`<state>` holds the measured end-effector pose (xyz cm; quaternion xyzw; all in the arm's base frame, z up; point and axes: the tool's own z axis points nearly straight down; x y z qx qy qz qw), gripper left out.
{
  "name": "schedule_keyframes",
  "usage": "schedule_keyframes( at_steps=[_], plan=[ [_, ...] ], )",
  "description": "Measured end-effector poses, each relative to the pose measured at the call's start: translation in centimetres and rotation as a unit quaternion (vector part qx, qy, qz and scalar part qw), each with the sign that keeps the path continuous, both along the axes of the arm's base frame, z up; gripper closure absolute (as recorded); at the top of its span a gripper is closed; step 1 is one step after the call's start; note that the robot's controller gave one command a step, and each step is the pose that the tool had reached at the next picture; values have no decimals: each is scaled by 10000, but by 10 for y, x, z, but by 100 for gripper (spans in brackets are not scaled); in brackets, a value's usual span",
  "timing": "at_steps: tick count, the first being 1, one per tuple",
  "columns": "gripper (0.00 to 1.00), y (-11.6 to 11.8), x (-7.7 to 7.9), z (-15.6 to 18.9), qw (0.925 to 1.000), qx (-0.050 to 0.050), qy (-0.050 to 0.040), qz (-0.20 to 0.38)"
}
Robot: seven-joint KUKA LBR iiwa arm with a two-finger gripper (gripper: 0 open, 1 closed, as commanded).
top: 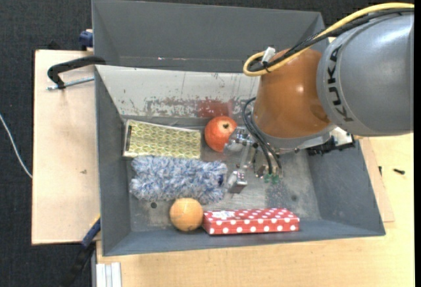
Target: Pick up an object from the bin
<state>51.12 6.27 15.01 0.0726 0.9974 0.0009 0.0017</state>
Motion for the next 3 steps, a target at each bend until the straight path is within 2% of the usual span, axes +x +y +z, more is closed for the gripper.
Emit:
schedule_keyframes(
  at_steps=[1,2,3],
  plan=[
    [100,4,27,-65,9959,-4,13,907],
    [100,4,27,-65,9959,-3,13,905],
    [100,8,28,-30,9964,-4,13,850]
  ],
)
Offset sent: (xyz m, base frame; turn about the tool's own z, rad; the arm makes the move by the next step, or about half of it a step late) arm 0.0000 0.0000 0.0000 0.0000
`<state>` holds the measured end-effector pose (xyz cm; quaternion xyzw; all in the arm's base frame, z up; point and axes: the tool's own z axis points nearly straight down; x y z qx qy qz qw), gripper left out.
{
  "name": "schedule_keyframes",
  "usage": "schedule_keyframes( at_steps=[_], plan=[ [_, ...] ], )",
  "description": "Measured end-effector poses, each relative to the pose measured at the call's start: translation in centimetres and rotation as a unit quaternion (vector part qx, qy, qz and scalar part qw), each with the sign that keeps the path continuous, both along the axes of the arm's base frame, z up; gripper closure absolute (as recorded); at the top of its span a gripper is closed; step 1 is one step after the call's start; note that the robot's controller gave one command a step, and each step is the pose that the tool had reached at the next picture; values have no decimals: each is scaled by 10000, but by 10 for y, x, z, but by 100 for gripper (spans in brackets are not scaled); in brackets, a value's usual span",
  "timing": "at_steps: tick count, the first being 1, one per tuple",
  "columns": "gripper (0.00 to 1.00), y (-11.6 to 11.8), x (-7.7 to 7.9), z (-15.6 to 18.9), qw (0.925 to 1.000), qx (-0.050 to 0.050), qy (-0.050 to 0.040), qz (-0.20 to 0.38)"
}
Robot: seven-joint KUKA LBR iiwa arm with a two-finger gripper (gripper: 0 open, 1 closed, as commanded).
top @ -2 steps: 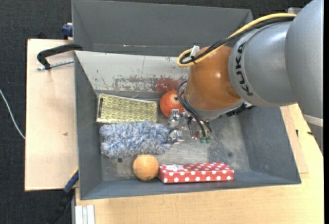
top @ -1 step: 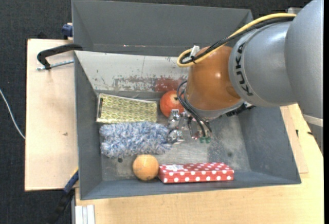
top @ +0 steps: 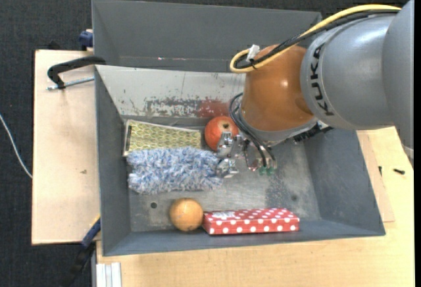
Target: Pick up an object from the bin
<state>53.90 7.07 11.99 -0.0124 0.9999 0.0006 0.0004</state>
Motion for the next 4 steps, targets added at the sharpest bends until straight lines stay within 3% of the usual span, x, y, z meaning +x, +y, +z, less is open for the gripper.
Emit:
schedule_keyframes(
  at_steps=[1,2,3,4],
  plan=[
    [100,1,1,20,10000,5,-39,7],
    [100,1,1,19,10000,3,-25,21],
    [100,-13,21,43,9987,0,-19,512],
    [100,6,-4,58,9998,-1,-1,178]
  ],
)
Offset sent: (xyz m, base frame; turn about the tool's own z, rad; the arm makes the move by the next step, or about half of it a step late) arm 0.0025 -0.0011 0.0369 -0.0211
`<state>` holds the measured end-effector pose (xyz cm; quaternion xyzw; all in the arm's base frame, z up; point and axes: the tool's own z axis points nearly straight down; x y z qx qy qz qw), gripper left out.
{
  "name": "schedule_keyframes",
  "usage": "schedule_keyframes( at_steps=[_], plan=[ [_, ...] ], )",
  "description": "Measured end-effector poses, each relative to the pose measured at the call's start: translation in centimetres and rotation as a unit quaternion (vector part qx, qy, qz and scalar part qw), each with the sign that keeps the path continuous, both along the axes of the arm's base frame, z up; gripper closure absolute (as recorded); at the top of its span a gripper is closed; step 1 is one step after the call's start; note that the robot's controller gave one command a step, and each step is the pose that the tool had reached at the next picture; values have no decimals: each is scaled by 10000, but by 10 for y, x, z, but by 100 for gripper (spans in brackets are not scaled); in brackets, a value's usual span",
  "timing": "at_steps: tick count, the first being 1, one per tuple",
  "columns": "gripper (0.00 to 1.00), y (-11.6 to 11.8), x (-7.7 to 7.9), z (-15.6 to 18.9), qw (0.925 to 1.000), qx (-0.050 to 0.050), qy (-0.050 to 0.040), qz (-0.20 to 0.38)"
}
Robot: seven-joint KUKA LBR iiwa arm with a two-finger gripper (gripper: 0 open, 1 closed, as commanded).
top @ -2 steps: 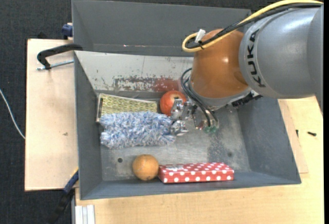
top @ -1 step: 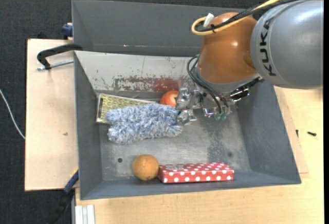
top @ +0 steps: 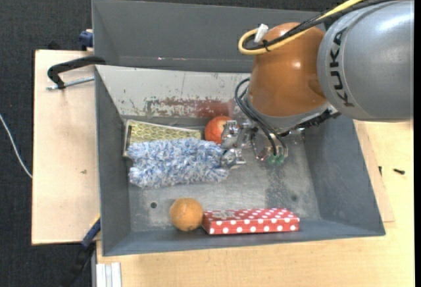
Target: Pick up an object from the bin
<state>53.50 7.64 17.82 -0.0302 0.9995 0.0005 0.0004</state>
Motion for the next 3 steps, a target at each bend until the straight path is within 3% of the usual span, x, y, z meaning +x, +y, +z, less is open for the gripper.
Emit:
schedule_keyframes(
  at_steps=[2,3],
  plan=[
    [100,2,3,1,10000,3,-13,-41],
    [100,-1,15,53,10000,2,-17,-38]
  ],
)
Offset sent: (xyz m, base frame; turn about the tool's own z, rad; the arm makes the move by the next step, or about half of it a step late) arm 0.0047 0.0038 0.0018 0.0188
